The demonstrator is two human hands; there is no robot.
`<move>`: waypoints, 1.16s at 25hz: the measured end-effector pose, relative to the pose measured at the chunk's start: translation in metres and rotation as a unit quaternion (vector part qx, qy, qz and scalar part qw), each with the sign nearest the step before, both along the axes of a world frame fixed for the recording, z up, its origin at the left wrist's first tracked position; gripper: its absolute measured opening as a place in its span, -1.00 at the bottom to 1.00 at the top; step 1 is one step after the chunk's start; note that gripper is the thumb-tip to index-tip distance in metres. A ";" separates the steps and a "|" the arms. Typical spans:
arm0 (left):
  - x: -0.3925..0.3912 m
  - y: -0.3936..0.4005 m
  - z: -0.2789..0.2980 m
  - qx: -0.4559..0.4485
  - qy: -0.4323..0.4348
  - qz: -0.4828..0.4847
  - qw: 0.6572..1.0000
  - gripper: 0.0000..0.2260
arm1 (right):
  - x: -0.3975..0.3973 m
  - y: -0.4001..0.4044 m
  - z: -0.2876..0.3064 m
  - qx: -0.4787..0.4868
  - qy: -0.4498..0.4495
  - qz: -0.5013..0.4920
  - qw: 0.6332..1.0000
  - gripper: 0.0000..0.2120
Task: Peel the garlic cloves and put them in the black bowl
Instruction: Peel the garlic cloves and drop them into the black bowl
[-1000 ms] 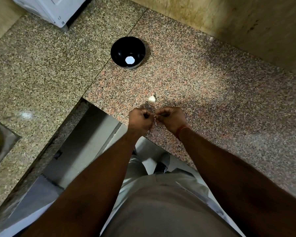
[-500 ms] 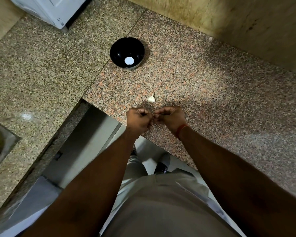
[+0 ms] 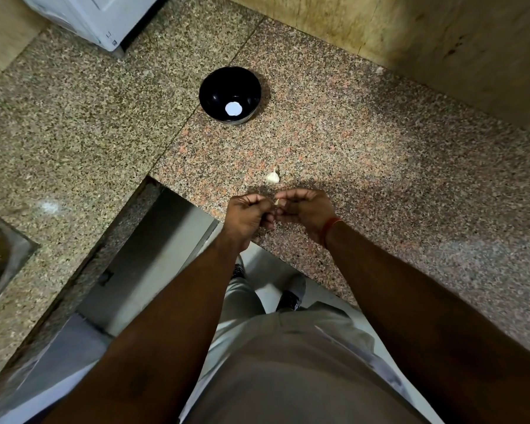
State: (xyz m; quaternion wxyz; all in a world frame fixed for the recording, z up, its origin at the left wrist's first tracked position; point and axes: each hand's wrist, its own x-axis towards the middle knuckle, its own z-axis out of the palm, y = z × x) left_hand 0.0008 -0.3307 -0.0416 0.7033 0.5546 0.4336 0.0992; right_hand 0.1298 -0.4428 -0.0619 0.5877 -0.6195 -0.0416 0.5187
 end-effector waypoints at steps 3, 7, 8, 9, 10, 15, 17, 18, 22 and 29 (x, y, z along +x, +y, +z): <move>0.000 0.001 0.000 0.000 -0.001 -0.004 1.000 -0.89 | -0.001 0.002 0.001 0.002 -0.010 -0.002 1.000 -0.79; -0.001 0.000 -0.003 0.024 0.002 -0.016 1.000 -0.86 | -0.003 0.004 0.005 0.000 -0.006 -0.012 1.000 -0.78; -0.001 0.000 -0.004 0.032 0.001 -0.021 0.999 -0.85 | -0.003 0.004 0.005 0.005 -0.002 -0.011 1.000 -0.76; -0.002 0.000 -0.005 0.040 0.000 -0.028 0.999 -0.85 | -0.003 0.003 0.006 0.009 -0.002 -0.009 1.000 -0.73; -0.002 0.000 -0.005 0.047 0.001 -0.033 0.998 -0.85 | -0.003 0.002 0.006 0.009 -0.005 -0.007 1.000 -0.72; -0.001 -0.001 -0.007 0.069 0.005 -0.028 0.997 -0.88 | -0.006 0.002 0.006 0.005 -0.013 -0.021 1.000 -0.78; 0.000 -0.003 -0.008 0.073 0.014 -0.027 0.997 -0.86 | -0.006 0.002 0.006 -0.003 -0.024 -0.023 0.999 -0.81; 0.001 -0.004 -0.008 0.075 0.023 -0.027 0.997 -0.85 | -0.007 0.002 0.005 -0.008 -0.034 -0.021 0.999 -0.82; 0.004 -0.008 -0.004 0.079 0.048 -0.036 0.995 -0.83 | -0.007 0.000 0.006 -0.028 -0.083 -0.017 0.996 -0.90; 0.005 -0.006 -0.001 0.117 0.058 -0.014 0.991 -0.83 | -0.008 -0.001 0.009 -0.050 -0.131 -0.028 0.990 -0.94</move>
